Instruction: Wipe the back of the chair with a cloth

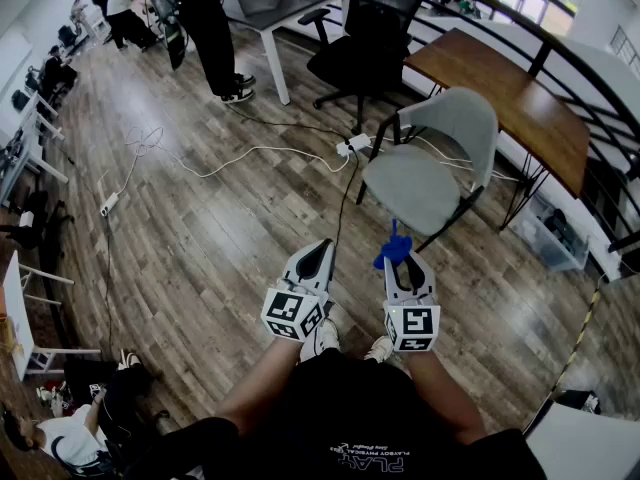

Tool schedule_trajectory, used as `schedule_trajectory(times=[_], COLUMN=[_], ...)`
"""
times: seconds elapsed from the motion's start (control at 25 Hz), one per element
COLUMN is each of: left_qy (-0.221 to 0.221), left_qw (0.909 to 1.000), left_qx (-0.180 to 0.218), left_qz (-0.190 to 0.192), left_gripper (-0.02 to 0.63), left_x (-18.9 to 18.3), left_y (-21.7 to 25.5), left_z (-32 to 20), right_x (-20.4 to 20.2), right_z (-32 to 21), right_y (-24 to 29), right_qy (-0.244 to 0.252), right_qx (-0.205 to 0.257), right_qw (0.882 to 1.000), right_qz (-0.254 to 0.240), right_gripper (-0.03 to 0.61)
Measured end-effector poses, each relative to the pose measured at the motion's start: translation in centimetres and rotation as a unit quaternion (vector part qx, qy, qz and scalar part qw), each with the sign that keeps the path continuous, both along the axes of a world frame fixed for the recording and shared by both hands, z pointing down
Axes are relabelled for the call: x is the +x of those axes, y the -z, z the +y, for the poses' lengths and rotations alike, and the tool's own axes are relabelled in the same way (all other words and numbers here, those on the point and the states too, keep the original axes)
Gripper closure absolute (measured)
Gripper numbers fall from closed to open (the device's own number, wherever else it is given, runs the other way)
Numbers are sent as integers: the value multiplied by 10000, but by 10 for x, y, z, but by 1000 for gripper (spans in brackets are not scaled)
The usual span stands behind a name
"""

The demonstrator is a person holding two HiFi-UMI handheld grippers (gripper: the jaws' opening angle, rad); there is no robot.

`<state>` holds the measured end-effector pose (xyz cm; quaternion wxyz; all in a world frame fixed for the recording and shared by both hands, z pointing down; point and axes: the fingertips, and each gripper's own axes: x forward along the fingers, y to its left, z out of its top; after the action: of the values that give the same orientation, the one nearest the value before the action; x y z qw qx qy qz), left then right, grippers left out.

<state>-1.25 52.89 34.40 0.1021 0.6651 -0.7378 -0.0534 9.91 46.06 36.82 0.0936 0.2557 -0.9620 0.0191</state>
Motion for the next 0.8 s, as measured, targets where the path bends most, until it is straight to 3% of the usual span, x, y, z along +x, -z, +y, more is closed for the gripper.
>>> schedule_trajectory(times=[0.2,0.8], left_qy=[-201,-384], left_qw=[9994,9985], left_qx=[-26,-57], left_qz=[-291,-374], left_gripper=[617,617], left_x=[-7,-66], left_y=[3,-6], left_z=[-6,-33], right_x=[-18,-65], right_z=[-1,-20], right_y=[-3,-12], right_qy=[0,-351], right_qx=[-46,-129], right_qw=[10000,9993], right_qz=[26,53], right_gripper=[456,454])
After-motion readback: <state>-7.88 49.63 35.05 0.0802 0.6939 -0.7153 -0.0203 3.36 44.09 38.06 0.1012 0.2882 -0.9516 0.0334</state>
